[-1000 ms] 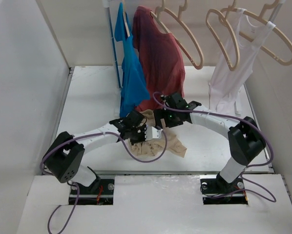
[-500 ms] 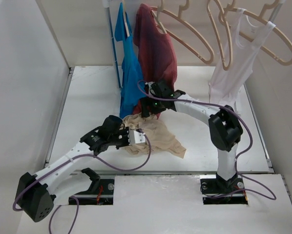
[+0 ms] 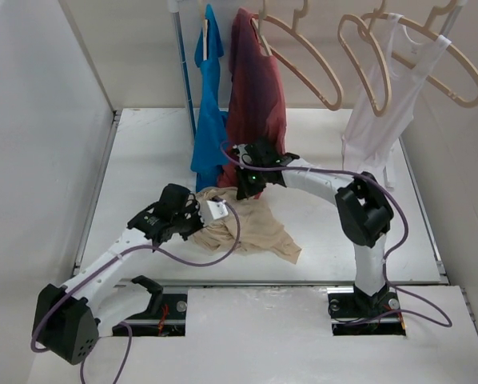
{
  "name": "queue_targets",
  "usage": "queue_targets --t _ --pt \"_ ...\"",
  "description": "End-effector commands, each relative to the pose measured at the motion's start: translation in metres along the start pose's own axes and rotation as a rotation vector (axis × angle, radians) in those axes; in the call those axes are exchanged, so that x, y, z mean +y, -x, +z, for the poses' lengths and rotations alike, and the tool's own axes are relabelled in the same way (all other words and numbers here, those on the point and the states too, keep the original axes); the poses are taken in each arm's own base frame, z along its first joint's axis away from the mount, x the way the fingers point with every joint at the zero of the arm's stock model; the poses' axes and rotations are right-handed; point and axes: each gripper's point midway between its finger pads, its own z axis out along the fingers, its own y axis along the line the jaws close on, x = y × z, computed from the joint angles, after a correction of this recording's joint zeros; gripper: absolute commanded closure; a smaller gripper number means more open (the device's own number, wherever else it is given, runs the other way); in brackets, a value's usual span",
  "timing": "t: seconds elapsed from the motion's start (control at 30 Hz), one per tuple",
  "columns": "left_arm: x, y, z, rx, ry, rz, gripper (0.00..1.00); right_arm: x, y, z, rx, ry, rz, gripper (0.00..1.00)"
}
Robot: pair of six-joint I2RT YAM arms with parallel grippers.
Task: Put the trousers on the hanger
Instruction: Flatten out the trousers at the center of the board.
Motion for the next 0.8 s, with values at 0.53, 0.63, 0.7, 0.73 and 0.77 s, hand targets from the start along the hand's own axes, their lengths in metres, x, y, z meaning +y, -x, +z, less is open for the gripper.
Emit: queue_targets --t 0.53,0.63,0.7,0.73,0.77 --pt "0.213 -0.022 -0.12 -0.06 0.493 -0.212 1.0 -0.022 -0.035 -0.26 -0.472 -0.194 0.381 1.0" --pt "0.231 0.014 -0.116 -0.138 0.454 -0.163 0.98 -0.007 -0.023 -0.279 -0.518 -0.146 0.355 1.0" --pt "0.238 0.026 -0.109 -0.155 0.43 -0.177 0.95 -0.001 -0.017 -0.291 -0.553 -0.135 0.342 1.0" --pt "0.24 0.03 -0.099 -0.168 0.397 -0.187 0.93 -0.007 -0.017 -0.294 -0.56 -0.169 0.352 1.0" --pt "0.237 0.036 -0.097 -0.172 0.364 -0.187 0.85 -0.01 -0.015 -0.301 -0.583 -0.198 0.356 1.0"
